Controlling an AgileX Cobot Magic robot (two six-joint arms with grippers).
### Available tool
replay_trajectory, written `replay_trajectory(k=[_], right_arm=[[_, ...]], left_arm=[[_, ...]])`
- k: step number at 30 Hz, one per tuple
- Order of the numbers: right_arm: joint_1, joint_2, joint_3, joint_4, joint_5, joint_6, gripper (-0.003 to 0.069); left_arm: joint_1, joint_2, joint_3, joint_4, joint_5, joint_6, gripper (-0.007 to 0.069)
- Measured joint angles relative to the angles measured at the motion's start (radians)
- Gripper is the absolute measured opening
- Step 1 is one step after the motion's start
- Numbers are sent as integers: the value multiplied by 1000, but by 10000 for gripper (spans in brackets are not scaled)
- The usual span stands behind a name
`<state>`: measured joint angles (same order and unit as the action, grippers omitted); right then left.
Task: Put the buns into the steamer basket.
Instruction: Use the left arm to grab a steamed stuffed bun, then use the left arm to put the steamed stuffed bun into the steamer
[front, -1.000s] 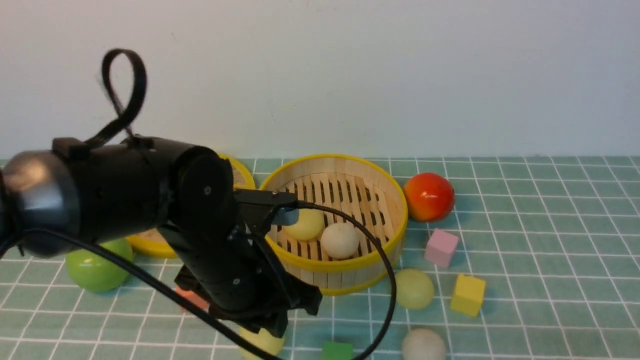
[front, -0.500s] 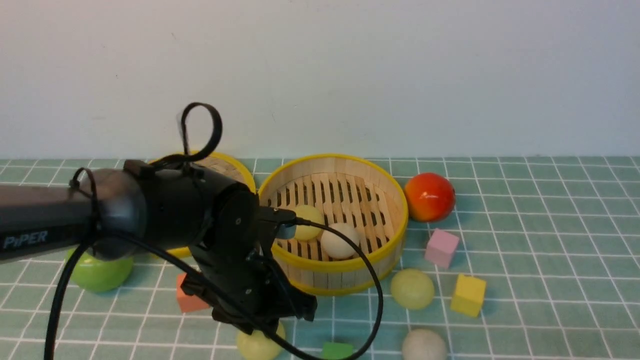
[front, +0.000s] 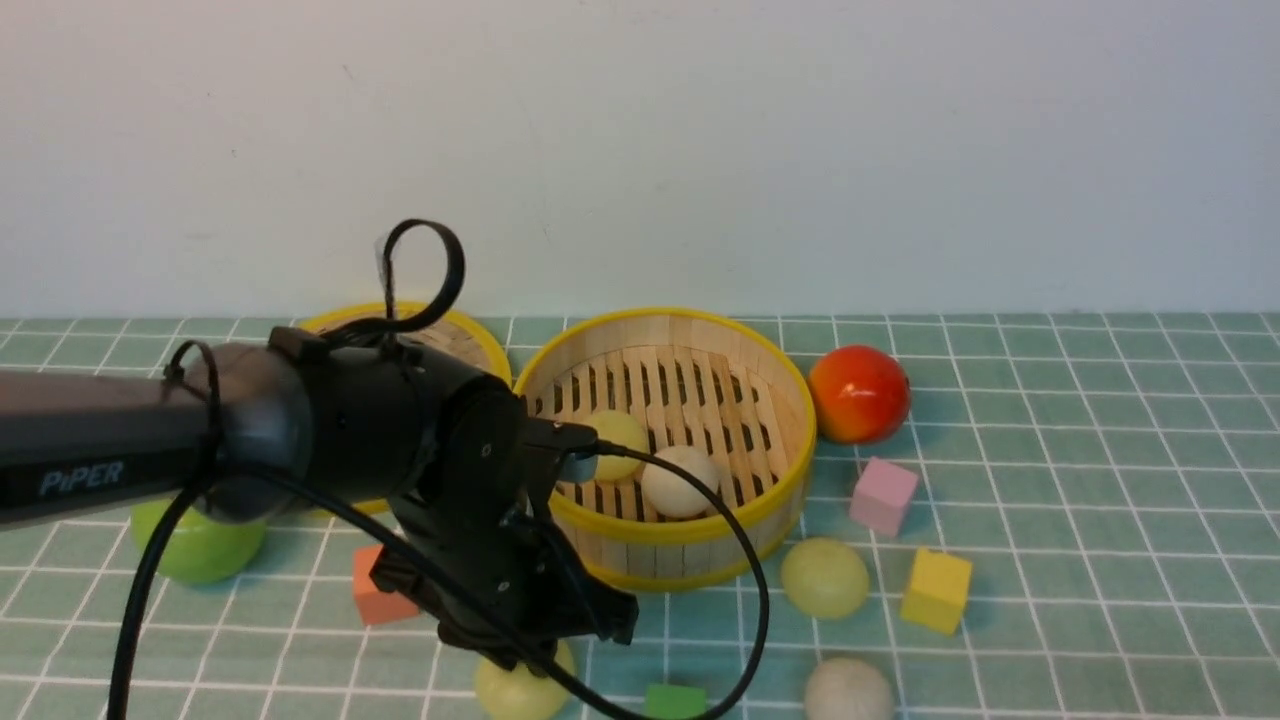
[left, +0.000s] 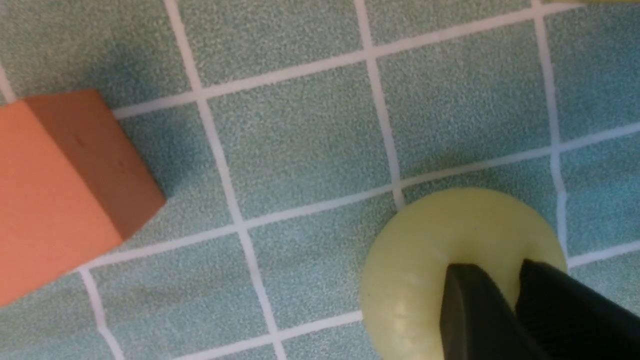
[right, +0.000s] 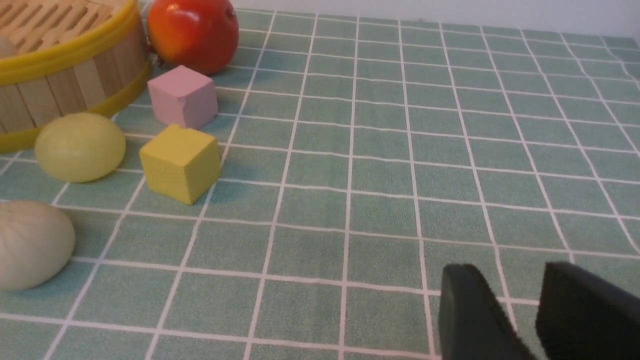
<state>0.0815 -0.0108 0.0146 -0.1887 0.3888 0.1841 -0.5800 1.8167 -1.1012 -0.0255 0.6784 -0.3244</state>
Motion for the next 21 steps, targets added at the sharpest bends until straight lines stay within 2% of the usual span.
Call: replay_trajectory(k=[6, 11, 15, 21], right_arm=[[0, 0, 0, 0, 0, 0, 239], [0, 0, 0, 0, 0, 0, 239], [0, 0, 0, 0, 0, 0, 239], [0, 0, 0, 0, 0, 0, 239]], left_arm=[[0, -5, -31, 2, 53, 0, -5], [0, -25, -104, 31, 150, 0, -13], [0, -54, -279, 114, 229, 0, -13], [0, -26, -471, 216, 127, 0, -13]])
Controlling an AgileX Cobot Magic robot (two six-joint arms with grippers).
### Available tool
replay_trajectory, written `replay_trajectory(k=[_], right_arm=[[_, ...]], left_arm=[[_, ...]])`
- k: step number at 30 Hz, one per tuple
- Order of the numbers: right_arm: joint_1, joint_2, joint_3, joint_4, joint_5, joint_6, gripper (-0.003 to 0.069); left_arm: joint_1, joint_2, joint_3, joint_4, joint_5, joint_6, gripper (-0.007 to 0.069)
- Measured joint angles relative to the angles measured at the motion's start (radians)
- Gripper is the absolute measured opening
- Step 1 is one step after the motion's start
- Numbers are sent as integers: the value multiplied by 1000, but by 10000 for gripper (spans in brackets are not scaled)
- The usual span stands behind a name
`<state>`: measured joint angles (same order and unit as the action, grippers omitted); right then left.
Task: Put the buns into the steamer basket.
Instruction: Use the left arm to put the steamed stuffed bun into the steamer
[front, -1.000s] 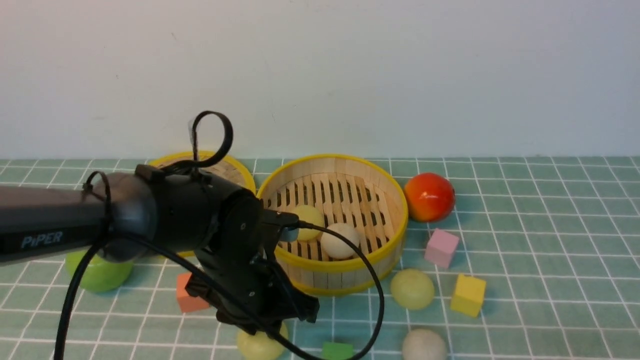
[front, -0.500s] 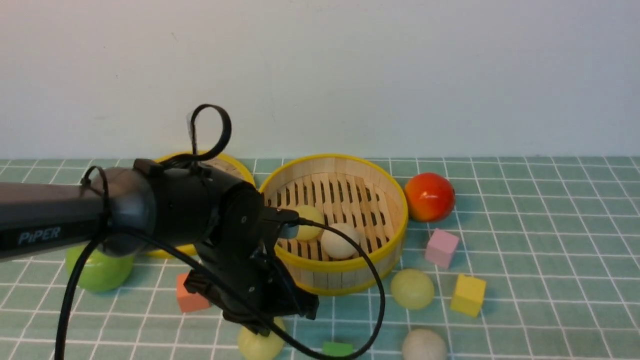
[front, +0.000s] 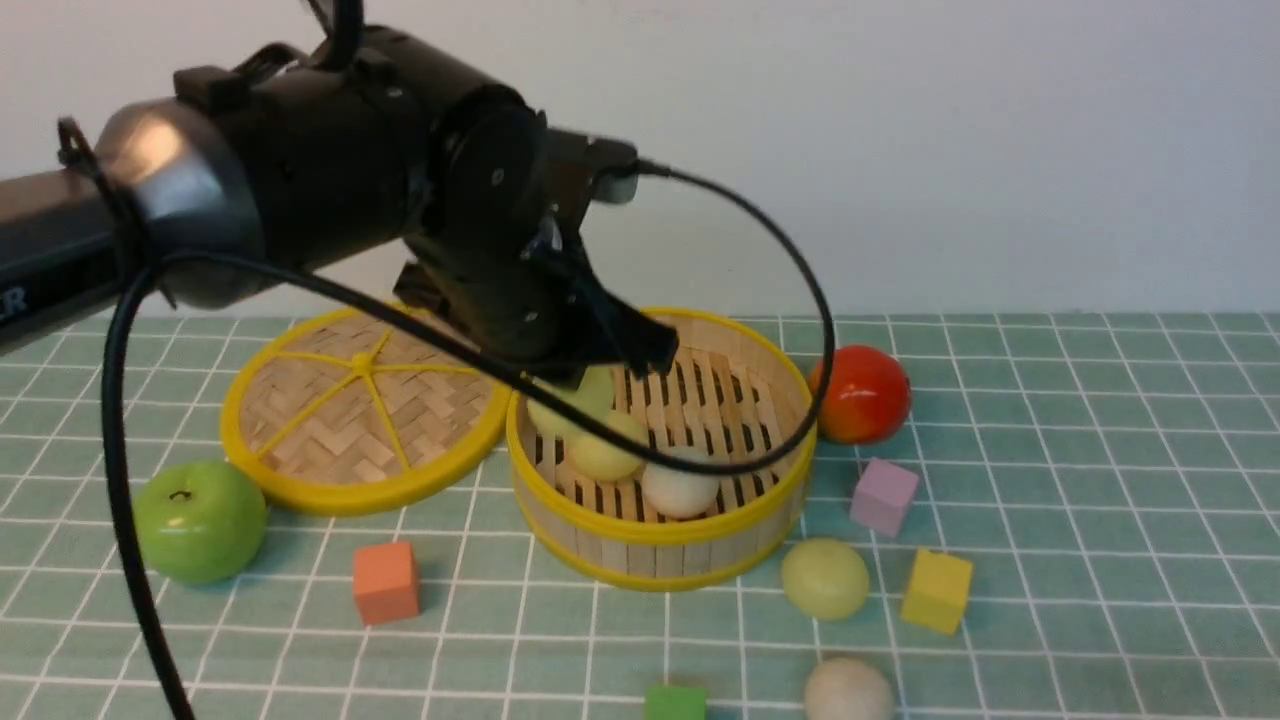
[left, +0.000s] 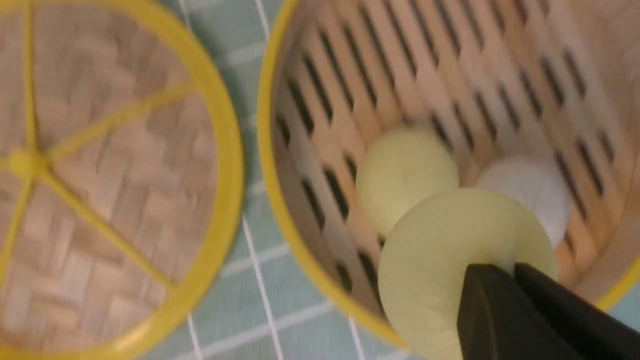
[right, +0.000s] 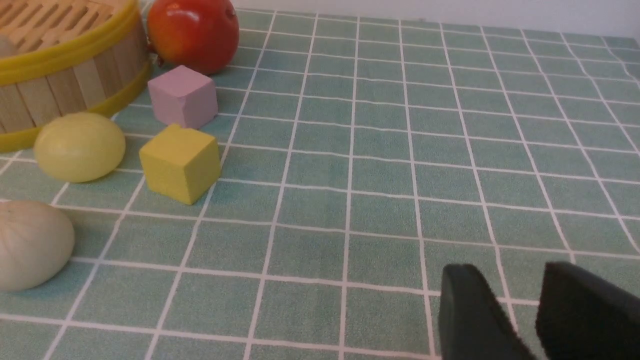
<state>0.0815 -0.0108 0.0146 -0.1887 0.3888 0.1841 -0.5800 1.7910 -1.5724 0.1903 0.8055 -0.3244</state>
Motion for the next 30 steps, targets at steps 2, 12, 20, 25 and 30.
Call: replay_trajectory(k=[2, 12, 20, 25, 30], right_arm=[[0, 0, 0, 0, 0, 0, 239], [0, 0, 0, 0, 0, 0, 239], [0, 0, 0, 0, 0, 0, 239], [0, 0, 0, 0, 0, 0, 239], [0, 0, 0, 0, 0, 0, 239]], left_arm=[[0, 38, -49, 17, -44, 0, -13], [26, 381, -406, 13, 30, -16, -11], [87, 504, -511, 15, 61, -173, 11], [88, 519, -512, 26, 69, -207, 64], [87, 501, -513, 26, 94, -209, 210]])
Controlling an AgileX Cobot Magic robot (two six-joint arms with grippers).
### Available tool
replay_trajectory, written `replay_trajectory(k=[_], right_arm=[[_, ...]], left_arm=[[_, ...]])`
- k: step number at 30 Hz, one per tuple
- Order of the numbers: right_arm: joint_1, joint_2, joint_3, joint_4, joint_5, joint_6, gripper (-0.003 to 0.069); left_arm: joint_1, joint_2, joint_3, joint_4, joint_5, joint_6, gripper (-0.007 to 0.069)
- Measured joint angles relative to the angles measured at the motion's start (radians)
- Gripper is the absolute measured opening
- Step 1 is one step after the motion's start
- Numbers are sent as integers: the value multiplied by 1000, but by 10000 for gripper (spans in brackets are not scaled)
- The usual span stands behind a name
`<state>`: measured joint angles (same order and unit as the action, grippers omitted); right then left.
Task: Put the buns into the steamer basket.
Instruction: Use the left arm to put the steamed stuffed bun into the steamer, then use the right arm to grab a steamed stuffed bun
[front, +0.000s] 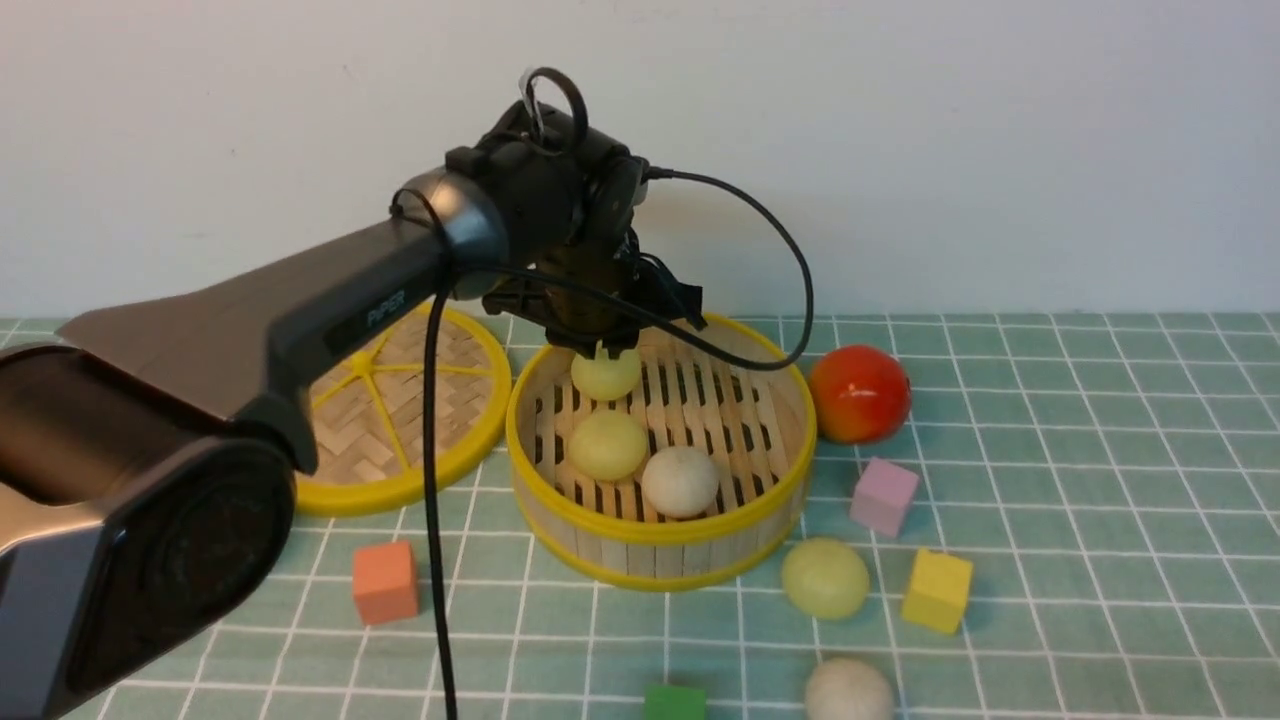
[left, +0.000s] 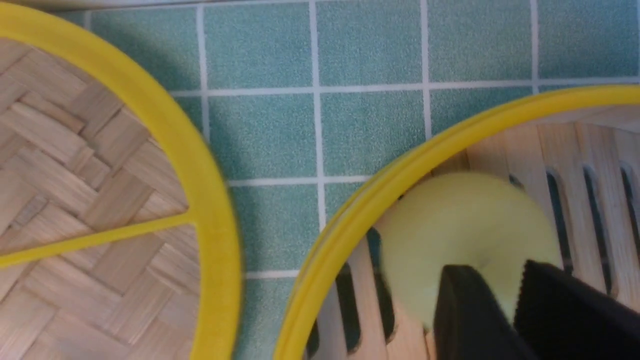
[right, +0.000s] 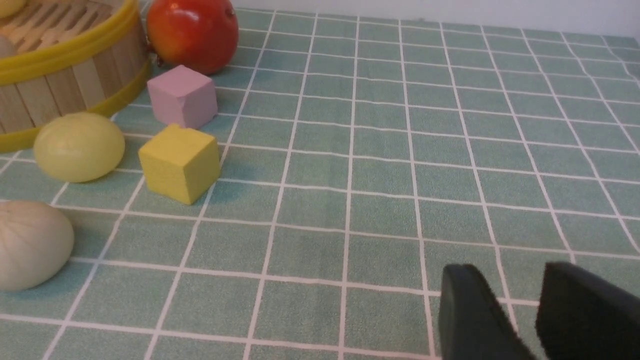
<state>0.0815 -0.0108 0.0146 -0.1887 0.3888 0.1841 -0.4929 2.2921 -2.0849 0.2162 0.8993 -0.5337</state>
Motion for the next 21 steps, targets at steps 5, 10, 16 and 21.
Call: replay_trajectory(k=[5, 10, 16, 21], right_arm=[[0, 0, 0, 0, 0, 0, 239], [0, 0, 0, 0, 0, 0, 239], [0, 0, 0, 0, 0, 0, 239], [0, 0, 0, 0, 0, 0, 239]], left_arm=[[0, -77, -18, -2, 109, 42, 340], [0, -329, -60, 4, 306, 185, 349], [0, -650, 16, -9, 337, 195, 212], [0, -934, 278, -51, 337, 187, 88]])
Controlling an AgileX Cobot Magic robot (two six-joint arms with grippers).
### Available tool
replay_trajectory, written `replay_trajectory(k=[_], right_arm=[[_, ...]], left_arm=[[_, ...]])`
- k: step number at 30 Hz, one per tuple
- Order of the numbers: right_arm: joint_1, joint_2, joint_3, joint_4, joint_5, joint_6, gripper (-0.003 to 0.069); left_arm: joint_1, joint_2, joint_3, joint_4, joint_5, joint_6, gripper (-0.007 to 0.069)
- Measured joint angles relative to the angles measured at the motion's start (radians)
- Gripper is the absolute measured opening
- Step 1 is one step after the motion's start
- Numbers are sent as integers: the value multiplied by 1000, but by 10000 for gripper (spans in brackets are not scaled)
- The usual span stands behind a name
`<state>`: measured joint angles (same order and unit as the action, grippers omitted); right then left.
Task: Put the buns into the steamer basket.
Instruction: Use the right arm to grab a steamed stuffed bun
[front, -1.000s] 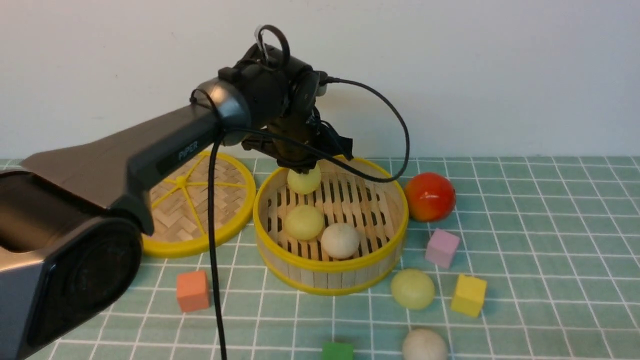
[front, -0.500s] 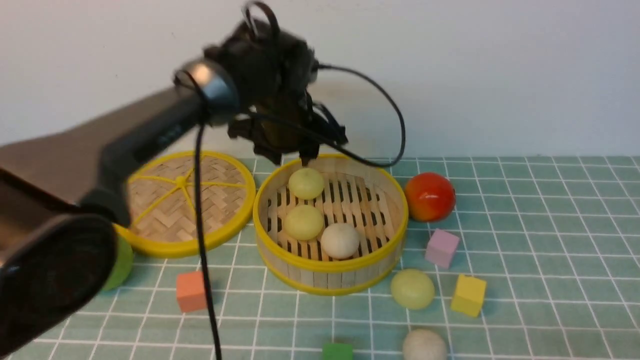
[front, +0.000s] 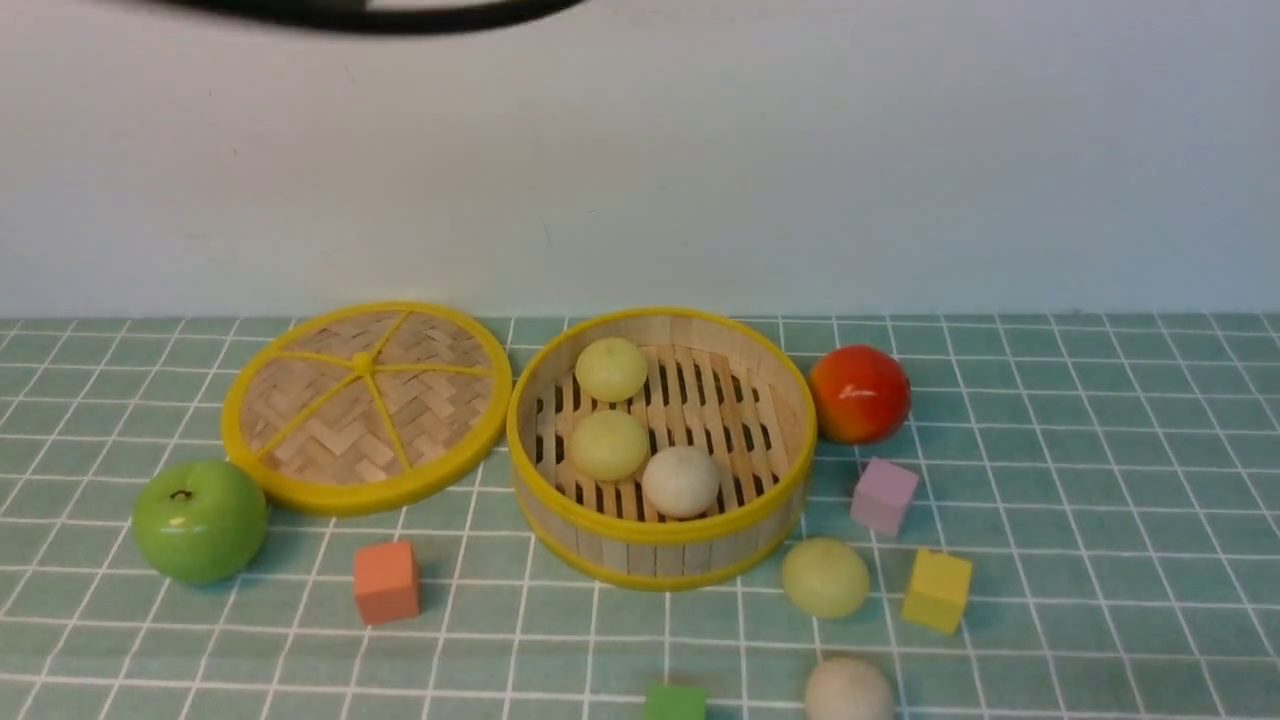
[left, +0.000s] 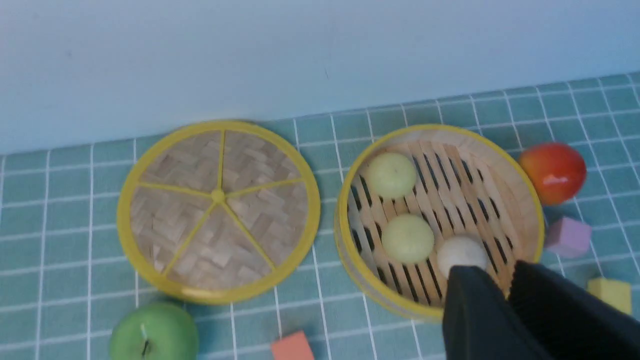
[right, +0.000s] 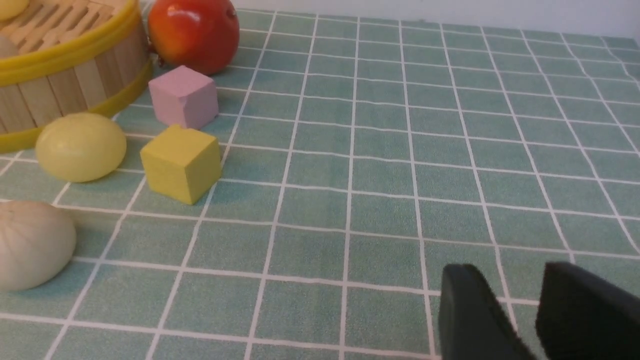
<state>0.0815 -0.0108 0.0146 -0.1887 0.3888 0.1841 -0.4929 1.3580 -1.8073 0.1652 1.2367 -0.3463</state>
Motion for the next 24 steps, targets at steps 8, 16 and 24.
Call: replay_trajectory(k=[8, 16, 24], right_arm=[[0, 0, 0, 0, 0, 0, 239], [0, 0, 0, 0, 0, 0, 239], [0, 0, 0, 0, 0, 0, 239]], left_arm=[[0, -538, 605, 5, -84, -72, 23], [0, -1062, 1139, -7, -361, -268, 23], [0, -1159, 1218, -27, -438, -293, 24]])
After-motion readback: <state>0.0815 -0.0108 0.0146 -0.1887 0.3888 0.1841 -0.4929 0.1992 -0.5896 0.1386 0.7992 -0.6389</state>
